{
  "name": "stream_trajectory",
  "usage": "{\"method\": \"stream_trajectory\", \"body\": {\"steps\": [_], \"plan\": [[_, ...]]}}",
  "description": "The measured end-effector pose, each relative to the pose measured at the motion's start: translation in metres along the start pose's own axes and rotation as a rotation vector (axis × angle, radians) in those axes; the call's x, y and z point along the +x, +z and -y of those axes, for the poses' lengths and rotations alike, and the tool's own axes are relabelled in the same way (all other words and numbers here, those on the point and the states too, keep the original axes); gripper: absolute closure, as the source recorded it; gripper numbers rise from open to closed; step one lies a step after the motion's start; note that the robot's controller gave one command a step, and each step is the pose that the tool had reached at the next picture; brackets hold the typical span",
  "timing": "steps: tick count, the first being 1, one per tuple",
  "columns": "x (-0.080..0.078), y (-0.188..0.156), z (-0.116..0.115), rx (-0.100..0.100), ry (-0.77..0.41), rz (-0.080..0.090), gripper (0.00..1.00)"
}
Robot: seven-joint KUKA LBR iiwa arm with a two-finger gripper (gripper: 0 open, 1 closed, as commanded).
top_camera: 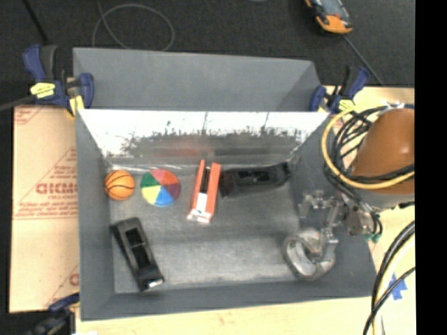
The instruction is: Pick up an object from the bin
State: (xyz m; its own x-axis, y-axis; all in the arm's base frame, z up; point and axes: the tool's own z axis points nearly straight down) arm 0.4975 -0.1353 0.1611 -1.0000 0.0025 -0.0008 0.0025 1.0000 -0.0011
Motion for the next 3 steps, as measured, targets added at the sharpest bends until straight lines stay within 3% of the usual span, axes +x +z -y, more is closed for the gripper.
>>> {"method": "stream_trajectory", "body": {"steps": [1,2,3], "plan": [[-0.020,0.013,-0.012,0.000,-0.286,0.002,0.00],[-0.005,0.045,-0.005,-0.002,-0.421,0.005,0.00],[0.005,0.080,0.000,0.007,-0.295,0.030,1.00]]}}
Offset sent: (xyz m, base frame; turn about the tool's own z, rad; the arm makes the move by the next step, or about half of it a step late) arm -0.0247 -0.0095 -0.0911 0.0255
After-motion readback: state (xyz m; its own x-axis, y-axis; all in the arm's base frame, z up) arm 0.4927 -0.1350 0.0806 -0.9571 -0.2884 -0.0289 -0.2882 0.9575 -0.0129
